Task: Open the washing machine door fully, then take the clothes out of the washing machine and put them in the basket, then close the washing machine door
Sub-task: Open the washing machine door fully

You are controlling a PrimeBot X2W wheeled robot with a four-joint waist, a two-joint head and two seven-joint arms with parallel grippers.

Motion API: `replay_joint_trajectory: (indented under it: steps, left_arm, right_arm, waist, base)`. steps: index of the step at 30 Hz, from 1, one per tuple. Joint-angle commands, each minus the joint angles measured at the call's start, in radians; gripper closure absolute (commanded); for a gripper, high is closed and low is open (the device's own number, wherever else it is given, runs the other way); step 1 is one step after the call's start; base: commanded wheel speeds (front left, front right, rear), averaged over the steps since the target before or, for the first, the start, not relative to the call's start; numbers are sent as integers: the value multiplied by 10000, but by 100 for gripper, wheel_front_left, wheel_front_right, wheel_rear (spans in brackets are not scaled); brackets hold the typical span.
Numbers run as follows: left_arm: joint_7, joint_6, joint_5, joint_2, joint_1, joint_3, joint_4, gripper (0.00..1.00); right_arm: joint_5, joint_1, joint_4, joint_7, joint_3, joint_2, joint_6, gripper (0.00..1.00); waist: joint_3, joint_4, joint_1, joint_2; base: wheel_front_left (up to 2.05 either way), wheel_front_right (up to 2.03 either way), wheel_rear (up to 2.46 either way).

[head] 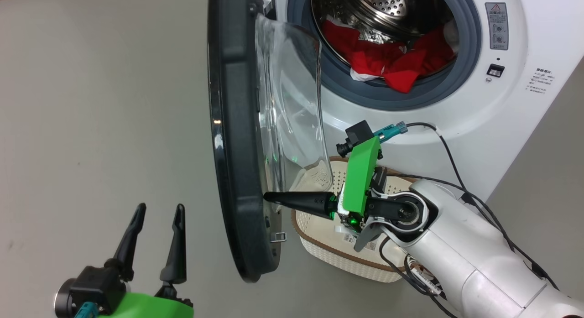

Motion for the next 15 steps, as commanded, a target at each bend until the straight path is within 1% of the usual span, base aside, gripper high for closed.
replay_joint_trajectory:
  steps: [1,2,3,4,5,6,8,11,15]
  left_arm:
    - [-48,74,-76,148,-21,363,-232,0]
    - [-48,73,-84,148,-22,362,-213,0]
    - [-48,72,-91,148,-23,360,-195,0]
    - [-48,72,-98,148,-24,355,-179,0]
    - [-48,73,-106,148,-26,348,-164,0]
    - [-48,74,-114,148,-28,341,-148,0]
    - [-48,73,-118,148,-23,333,-109,0]
    - [-48,54,-100,148,-1,300,-20,0]
    - [-48,29,-60,148,-12,262,83,0]
  right_arm:
    - [-20,-210,-185,-142,-37,279,79,100]
    - [-137,-197,-168,-215,-84,279,79,89]
    - [-282,-167,-139,-323,-159,279,79,60]
    - [-431,-117,-141,-446,-255,260,79,48]
    - [-554,-36,-192,-566,-375,214,79,13]
    - [-678,65,-270,-708,-512,140,79,0]
    - [-1203,260,-502,-1249,-713,-117,79,0]
    - [-2222,639,-849,-2393,-806,-514,79,0]
    - [-3743,1094,-1168,-4054,-545,-1064,79,0]
  waist:
    - [-8,-15,0,0]
    - [-13,-28,0,0]
    - [-18,-42,0,0]
    - [-21,-54,0,0]
    - [-19,-65,0,0]
    - [-23,-75,0,0]
    - [-44,-100,0,0]
    - [-108,-142,0,0]
    - [-187,-192,0,0]
  base:
    - [0,0,0]
    - [0,0,0]
    - [0,0,0]
    - [0,0,0]
    - [0,0,0]
    - [0,0,0]
    - [0,0,0]
    - [0,0,0]
    - [0,0,0]
